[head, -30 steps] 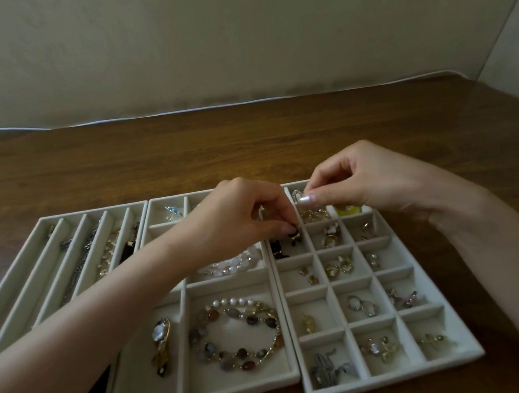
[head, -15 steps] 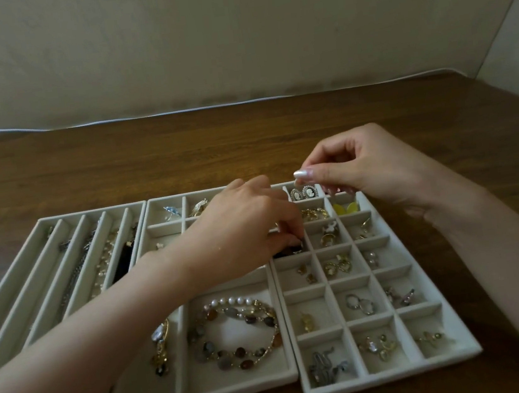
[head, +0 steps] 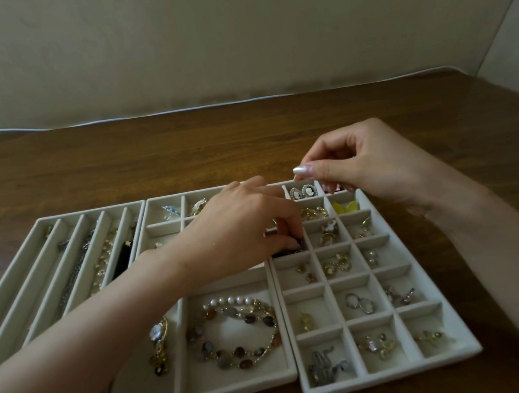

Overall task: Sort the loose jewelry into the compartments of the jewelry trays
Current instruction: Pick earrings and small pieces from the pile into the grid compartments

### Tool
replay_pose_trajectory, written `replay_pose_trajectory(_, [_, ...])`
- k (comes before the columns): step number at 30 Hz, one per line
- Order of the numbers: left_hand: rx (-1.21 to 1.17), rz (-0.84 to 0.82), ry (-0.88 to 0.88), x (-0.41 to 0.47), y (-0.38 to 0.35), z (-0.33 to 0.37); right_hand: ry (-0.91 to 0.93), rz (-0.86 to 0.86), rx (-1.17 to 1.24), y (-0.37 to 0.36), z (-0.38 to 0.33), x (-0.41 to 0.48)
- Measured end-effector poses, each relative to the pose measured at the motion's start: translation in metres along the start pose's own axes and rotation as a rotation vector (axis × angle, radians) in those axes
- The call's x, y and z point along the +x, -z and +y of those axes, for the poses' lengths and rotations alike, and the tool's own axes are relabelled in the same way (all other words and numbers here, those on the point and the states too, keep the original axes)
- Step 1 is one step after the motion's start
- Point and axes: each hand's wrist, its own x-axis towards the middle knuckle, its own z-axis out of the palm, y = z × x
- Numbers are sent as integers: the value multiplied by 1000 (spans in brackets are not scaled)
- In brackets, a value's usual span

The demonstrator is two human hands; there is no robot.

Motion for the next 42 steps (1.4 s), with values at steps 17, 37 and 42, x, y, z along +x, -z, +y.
replay_pose_trajectory(17, [21, 64, 3, 0, -5, -3, -133, -285, -418, 7, 2, -2])
replay_pose_trajectory(37, [-32, -117, -39, 10, 3, 7, -121, -289, -317, 17, 5, 1])
replay_pose_trajectory(42, [124, -126, -116, 11, -1, 8, -133, -299, -279, 19, 7, 2])
